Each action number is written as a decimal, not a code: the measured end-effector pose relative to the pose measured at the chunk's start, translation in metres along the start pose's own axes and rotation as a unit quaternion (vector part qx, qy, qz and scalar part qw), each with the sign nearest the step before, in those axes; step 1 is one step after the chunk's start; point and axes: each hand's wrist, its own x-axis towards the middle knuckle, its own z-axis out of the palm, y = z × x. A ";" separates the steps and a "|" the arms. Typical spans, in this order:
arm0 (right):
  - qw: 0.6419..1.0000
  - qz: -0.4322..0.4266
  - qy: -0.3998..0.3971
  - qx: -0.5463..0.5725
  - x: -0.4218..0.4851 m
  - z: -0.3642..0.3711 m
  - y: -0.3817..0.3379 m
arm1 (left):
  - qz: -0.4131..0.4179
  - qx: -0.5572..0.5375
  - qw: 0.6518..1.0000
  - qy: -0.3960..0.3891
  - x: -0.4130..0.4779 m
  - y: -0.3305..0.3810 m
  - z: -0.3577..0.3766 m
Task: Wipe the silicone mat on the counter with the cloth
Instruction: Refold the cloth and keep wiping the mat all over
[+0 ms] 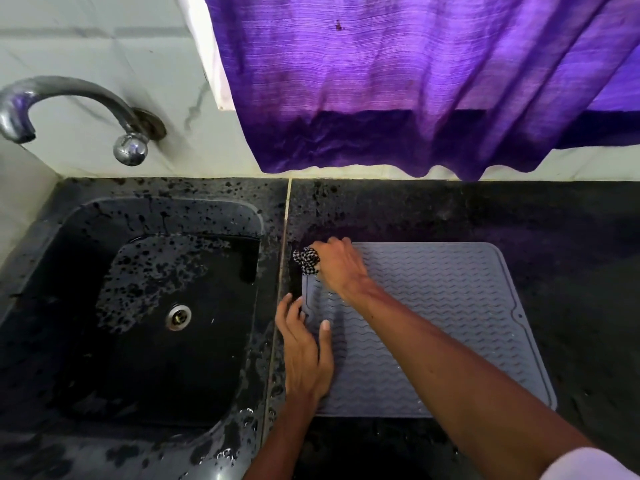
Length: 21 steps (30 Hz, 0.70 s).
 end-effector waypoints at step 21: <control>0.992 0.015 -0.036 0.122 -0.088 0.021 -0.009 | -0.144 -0.198 0.969 -0.038 0.045 0.009 -0.040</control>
